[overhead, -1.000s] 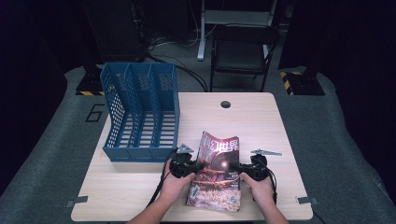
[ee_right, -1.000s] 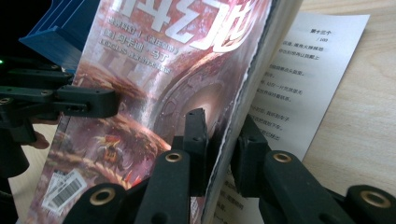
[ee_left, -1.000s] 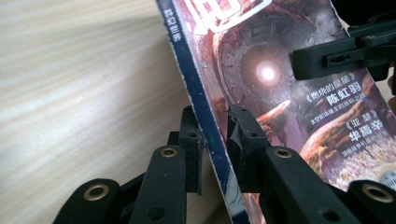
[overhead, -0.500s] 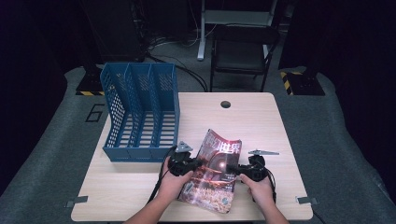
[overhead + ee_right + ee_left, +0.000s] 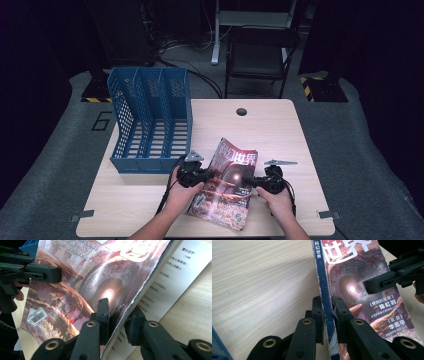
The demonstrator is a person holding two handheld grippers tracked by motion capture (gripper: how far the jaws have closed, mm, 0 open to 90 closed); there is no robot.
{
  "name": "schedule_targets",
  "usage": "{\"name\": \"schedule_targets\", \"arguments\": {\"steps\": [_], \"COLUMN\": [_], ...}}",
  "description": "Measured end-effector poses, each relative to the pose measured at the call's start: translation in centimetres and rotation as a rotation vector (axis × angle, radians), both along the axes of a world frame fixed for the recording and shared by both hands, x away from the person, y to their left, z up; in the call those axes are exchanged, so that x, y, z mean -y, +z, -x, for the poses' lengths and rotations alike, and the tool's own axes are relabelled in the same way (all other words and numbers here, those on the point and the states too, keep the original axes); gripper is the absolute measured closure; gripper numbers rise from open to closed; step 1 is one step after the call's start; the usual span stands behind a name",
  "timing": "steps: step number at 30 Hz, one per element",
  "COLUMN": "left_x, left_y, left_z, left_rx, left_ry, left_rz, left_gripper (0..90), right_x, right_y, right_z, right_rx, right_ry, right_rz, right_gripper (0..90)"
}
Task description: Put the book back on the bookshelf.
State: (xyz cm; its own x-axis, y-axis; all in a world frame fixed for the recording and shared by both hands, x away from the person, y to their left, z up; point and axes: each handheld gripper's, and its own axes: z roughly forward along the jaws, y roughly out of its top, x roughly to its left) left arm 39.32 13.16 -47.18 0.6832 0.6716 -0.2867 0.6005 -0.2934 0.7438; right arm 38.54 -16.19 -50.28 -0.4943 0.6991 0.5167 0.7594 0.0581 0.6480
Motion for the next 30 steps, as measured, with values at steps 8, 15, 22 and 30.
{"name": "schedule_targets", "arguments": {"steps": [8,15,22,30], "left_x": [-0.6,-0.8,-0.9,-0.8], "left_y": [0.5,0.7,1.1,2.2], "left_z": [0.1,0.1,0.0,0.0], "left_rx": [0.016,0.02,0.017,0.021], "left_ry": [0.001,0.004,-0.009,-0.041], "left_rz": [0.033,0.034,0.038,0.036], "left_gripper": [81.2,81.1,81.0,80.6], "right_x": [0.0,-0.2,-0.3,0.0], "right_y": [1.0,1.5,2.2,3.4], "right_z": [0.4,0.6,0.8,1.2], "right_rx": [0.045,0.065,0.092,0.14], "right_ry": [0.014,0.016,0.011,-0.008], "right_rz": [-0.001,0.006,0.012,0.009], "right_gripper": [80.1,80.7,81.2,83.2]}}
